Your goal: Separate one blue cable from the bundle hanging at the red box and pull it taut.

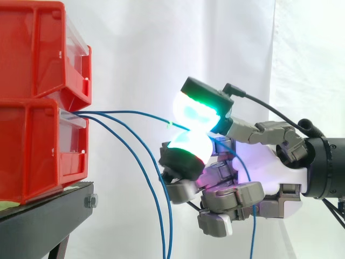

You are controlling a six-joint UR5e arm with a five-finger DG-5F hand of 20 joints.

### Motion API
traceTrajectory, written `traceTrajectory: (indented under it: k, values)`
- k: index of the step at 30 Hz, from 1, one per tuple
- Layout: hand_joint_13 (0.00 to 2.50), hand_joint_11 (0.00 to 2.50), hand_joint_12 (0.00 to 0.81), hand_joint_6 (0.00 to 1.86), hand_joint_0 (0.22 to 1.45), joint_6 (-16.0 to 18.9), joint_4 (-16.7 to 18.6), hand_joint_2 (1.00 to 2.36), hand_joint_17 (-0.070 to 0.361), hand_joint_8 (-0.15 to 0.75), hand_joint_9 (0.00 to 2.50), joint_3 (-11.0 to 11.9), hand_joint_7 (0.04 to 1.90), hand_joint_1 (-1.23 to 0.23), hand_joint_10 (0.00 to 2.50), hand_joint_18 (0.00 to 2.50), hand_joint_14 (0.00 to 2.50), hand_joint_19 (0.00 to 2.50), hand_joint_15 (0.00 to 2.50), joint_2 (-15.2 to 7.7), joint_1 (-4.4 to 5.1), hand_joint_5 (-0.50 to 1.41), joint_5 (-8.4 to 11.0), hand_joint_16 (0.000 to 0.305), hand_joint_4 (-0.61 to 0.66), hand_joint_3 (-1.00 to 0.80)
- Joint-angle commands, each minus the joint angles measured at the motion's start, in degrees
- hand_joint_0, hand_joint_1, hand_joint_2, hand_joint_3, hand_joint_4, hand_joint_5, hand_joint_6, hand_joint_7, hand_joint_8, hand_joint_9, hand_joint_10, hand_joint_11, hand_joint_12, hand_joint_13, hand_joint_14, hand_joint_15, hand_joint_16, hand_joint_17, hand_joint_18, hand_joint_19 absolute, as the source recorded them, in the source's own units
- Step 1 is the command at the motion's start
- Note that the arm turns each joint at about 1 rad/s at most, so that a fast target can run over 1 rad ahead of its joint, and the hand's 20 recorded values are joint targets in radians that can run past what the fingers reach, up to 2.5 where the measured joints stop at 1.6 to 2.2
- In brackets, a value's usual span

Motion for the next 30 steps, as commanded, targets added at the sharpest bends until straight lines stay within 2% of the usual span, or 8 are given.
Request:
traceTrajectory:
  k: [1, 3, 6, 10, 11, 12, 13, 30]
  values:
    - [0.88, 1.21, 0.229, 0.98, 0.73, 0.00, 0.00, 1.02, 0.063, 0.265, 0.77, 0.00, 1.32, -0.60, 0.83, 0.88, 1.30, 1.27, 1.38, 0.01, -0.04, -0.25, 0.00, 0.028, 0.05, -0.35]
    - [0.84, 1.15, 0.238, 0.98, 0.73, 0.00, 0.00, 1.02, 0.063, 0.258, 0.74, 0.00, 1.32, -0.60, 1.15, 0.88, 1.53, 1.26, 1.35, 0.01, 0.04, -0.25, 0.00, 0.028, 0.05, -0.35]
    - [0.79, 1.09, 0.248, 0.98, 0.73, 0.00, 0.00, 1.02, 0.062, 0.251, 0.72, 0.00, 1.30, -0.60, 1.43, 0.90, 1.81, 1.28, 1.33, 0.01, -0.04, -0.25, 0.00, 0.028, 0.05, -0.35]
    - [0.77, 1.06, 0.246, 0.98, 0.73, 0.00, 0.00, 1.02, 0.064, 0.251, 0.71, 0.00, 1.30, -0.60, 1.62, 0.91, 1.88, 1.28, 1.36, 0.01, 0.04, -0.25, 0.00, 0.028, 0.06, -0.35]
    - [0.77, 1.06, 0.253, 0.98, 0.73, 0.00, 0.00, 1.02, 0.064, 0.256, 0.71, 0.00, 1.30, -0.60, 1.73, 0.91, 1.88, 1.29, 1.38, -0.08, 0.04, -0.25, 0.00, 0.028, 0.05, -0.35]
    - [0.77, 1.00, 0.250, 0.98, 0.73, 0.00, 0.00, 1.02, 0.065, 0.261, 0.69, 0.00, 1.30, -0.60, 2.06, 0.91, 1.89, 1.28, 1.37, 0.01, -0.04, -0.25, 0.00, 0.029, 0.06, -0.35]
    - [0.77, 1.01, 0.250, 0.98, 0.73, 0.00, 0.00, 1.02, 0.064, 0.258, 0.68, 0.00, 1.30, -0.60, 2.17, 0.91, 1.90, 1.29, 1.37, 0.01, -0.04, -0.25, 0.00, 0.028, 0.06, -0.35]
    - [0.74, 1.06, 0.256, 0.98, 0.73, 0.00, 0.00, 1.02, 0.065, 0.269, 0.65, 0.00, 1.31, -0.60, 2.25, 0.91, 1.99, 1.28, 1.34, 0.01, -0.04, -0.25, 0.00, 0.029, 0.05, -0.35]
